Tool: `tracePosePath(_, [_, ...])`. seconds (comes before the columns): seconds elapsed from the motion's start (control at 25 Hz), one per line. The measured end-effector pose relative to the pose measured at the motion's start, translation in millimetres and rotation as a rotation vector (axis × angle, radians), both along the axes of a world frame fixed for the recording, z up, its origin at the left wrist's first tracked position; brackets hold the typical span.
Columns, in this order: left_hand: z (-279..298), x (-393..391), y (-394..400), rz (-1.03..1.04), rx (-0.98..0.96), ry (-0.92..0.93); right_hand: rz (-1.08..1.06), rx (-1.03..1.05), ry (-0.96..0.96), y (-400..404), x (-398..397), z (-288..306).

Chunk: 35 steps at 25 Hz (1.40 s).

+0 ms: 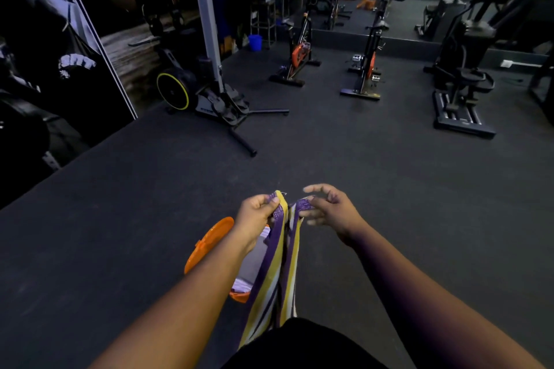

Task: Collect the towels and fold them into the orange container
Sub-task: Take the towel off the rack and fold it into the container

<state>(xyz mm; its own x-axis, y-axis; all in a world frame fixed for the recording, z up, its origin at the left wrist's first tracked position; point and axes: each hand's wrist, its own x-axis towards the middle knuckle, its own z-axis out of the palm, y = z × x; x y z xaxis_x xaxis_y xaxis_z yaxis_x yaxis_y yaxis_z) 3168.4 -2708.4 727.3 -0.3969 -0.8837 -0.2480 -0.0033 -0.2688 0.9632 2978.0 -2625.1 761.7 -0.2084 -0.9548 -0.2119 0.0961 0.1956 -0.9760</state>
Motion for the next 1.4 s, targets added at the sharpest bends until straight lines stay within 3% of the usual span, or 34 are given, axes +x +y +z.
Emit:
tracePosePath(0.16, [8.9,-0.5,5.2,-0.01,-0.017,-0.025,0.241,0.068,-0.056,-1.2,2.0,5.3])
tracePosePath(0.2, [11.0,1.2,4.8,-0.008,-0.01,-0.027,0.277,0.056,0.018,-1.8,0.7,6.2])
tracePosePath(0.36, [10.4,9.6,0.7,-0.037,-0.02,-0.056,0.197,-0.143,0.869,-12.1,-7.0,-3.8])
tracePosePath(0.44, [9.9,11.1,1.2,-0.069,-0.047,-0.082,0.146,-0.301,1.09,-17.4,-4.6,-8.4])
tracePosePath(0.52, [11.3,11.5,3.4,-0.104,-0.077,-0.1,0.137,-0.381,0.965,-20.1,1.9,-7.8])
tracePosePath(0.6, [12.7,11.0,5.5,-0.126,-0.099,-0.123,0.14,-0.29,0.767,-20.9,10.0,-2.4])
tracePosePath(0.68, [14.9,9.3,7.9,-0.143,-0.12,-0.13,0.093,-0.205,0.722,-22.8,16.0,2.0])
tracePosePath(1.12, [30.7,15.0,7.5,-0.169,-0.161,-0.166,0.044,-0.049,0.976,-36.2,21.4,0.6])
tracePosePath(1.28, [26.5,18.7,4.0,-0.096,-0.162,-0.147,0.25,-0.04,0.857,-31.9,11.5,-11.2])
tracePosePath(1.4, [26.8,21.0,-3.9,0.051,-0.14,-0.057,0.463,0.044,1.011,-19.6,6.6,-19.8])
